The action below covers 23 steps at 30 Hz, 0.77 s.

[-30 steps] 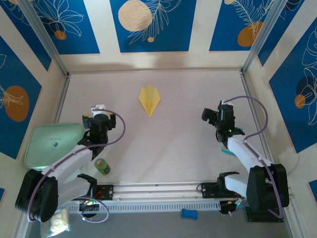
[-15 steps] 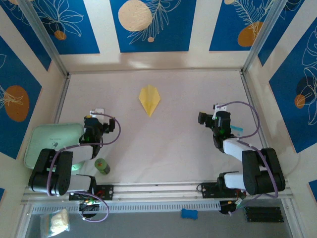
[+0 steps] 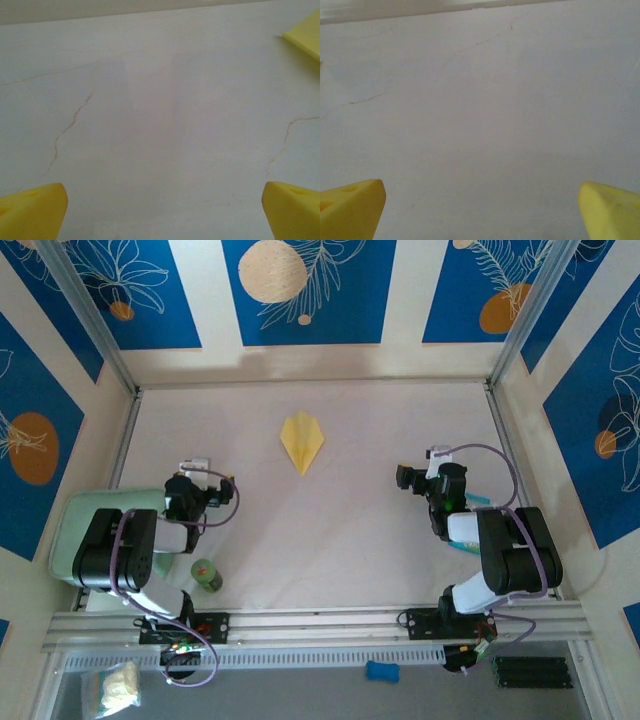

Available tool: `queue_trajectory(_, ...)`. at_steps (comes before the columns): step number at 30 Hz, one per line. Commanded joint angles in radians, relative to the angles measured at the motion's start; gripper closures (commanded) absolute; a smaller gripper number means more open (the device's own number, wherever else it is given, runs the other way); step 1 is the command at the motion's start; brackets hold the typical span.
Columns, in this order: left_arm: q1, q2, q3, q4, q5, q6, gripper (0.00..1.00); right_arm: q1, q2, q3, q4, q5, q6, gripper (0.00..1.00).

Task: Fold a paper plane with a square sheet of paper (pick it up from the middle)
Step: Reset both arms

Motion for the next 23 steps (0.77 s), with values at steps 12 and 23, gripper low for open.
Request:
queue_trajectory(12, -0.015, 0.003, 0.045, -0.003, 0.024, 0.024, 0.01, -0.027, 0.012, 0.026, 0.037, -0.056, -0.001, 0.01)
queue_trajectory(23, -0.012, 0.009, 0.064, -0.029, 0.035, 0.021, 0.00, -0.027, 0.012, 0.025, 0.038, -0.056, -0.001, 0.01)
